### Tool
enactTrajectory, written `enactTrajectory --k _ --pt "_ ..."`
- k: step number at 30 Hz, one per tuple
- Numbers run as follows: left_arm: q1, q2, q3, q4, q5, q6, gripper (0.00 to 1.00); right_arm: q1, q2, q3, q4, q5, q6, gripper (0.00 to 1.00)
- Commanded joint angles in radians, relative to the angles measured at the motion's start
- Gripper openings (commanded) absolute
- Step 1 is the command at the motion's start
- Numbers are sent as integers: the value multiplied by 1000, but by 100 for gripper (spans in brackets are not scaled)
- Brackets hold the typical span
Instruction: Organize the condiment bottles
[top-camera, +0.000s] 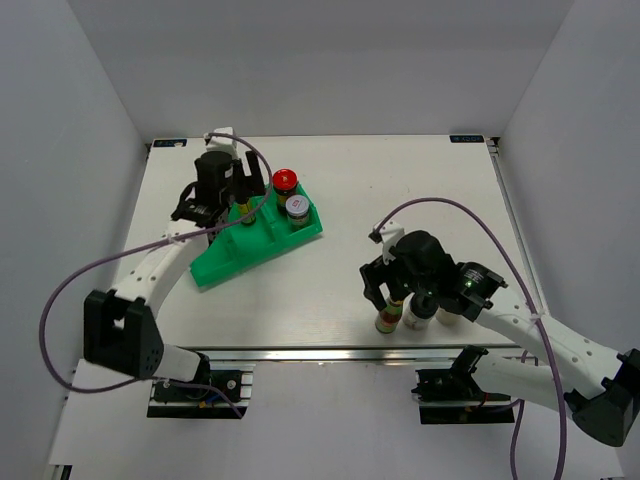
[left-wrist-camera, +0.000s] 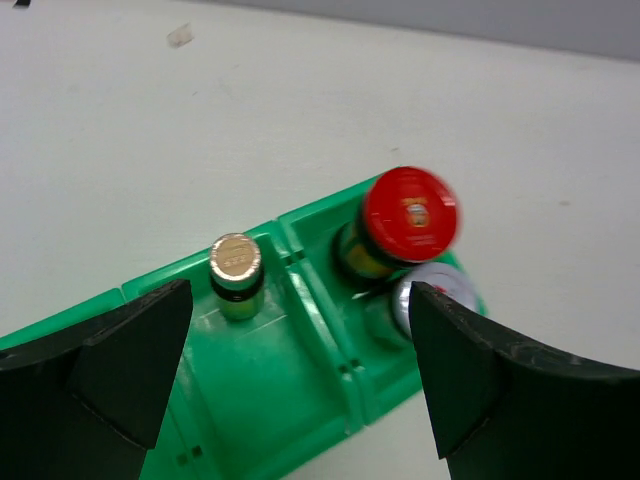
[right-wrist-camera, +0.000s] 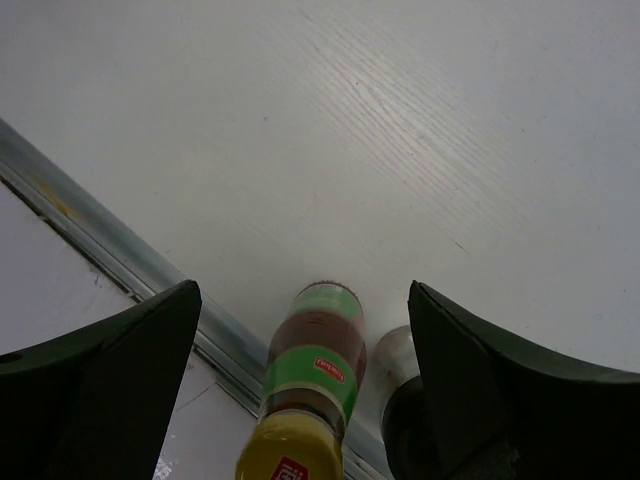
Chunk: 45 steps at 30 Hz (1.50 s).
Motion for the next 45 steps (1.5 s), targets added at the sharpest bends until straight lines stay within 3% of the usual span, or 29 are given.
enactTrajectory --k 1,6,9,13,31,41,45 --pt "2 -156 -15 -25 185 -60 98 35 -1 36 -28 -4 4 89" --pt "2 -328 -209 18 257 -171 98 47 -18 9 -86 117 76 90" --pt "2 -362 -290 23 303 -215 98 50 -18 15 -88 108 73 89" --pt "2 -364 -286 -6 319 -241 98 65 25 25 -106 37 90 89" --pt "0 -367 -290 -25 217 -222 98 120 58 58 -221 78 228 89" --pt "2 -382 -298 -22 198 -211 98 128 72 55 -256 164 291 75" --pt "0 -379 -295 -28 191 -212 98 128 68 55 -260 167 294 51"
